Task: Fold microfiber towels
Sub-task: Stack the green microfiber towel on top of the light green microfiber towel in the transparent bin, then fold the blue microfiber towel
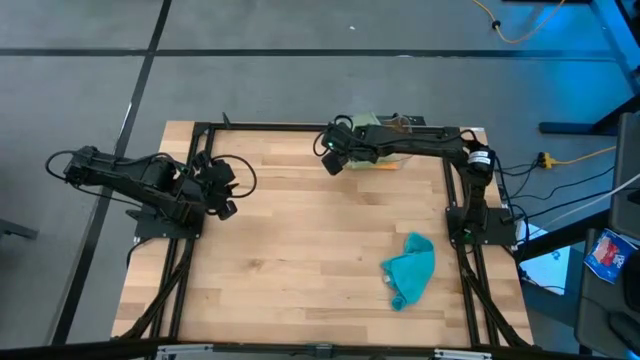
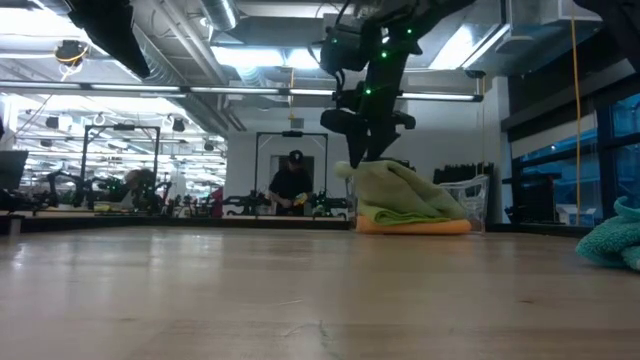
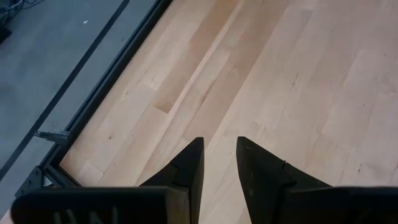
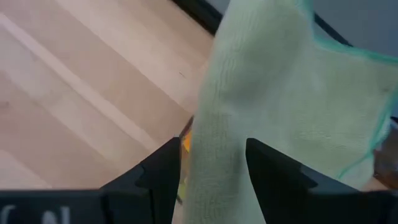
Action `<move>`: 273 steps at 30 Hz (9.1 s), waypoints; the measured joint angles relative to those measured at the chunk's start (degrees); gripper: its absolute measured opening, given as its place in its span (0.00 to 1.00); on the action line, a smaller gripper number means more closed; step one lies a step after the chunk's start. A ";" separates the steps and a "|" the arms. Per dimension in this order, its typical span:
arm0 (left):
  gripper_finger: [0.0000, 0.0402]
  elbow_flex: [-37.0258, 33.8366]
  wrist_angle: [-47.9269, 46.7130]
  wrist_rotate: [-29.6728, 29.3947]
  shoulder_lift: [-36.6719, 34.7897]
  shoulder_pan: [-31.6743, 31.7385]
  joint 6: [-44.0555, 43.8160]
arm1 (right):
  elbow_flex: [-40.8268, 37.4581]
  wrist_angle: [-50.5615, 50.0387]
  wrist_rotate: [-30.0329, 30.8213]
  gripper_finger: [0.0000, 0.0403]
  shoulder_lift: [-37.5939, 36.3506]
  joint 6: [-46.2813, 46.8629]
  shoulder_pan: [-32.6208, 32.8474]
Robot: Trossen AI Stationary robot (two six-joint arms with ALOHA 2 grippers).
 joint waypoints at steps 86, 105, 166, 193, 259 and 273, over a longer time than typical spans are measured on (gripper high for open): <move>0.22 0.00 0.00 0.02 0.01 0.01 -0.05 | 2.14 -27.26 8.05 0.02 -23.52 2.95 -14.84; 0.22 0.00 0.01 0.02 0.00 0.01 -0.07 | -0.04 -7.64 -6.70 0.04 -8.06 2.51 -12.89; 0.22 0.00 0.50 -1.73 0.07 0.00 -0.22 | -0.10 -14.27 -6.42 0.39 -3.52 2.97 -9.38; 0.22 -0.02 0.48 -1.72 0.07 0.00 -1.41 | 0.65 -22.57 -5.85 0.39 -4.52 2.77 -8.65; 0.22 -0.09 0.46 -7.69 0.06 0.00 -3.65 | -15.32 -19.24 -14.15 0.39 -8.91 64.43 56.98; 0.22 -0.08 0.48 -7.72 0.07 0.00 -4.11 | -15.34 -19.32 -15.73 0.39 1.32 66.13 55.97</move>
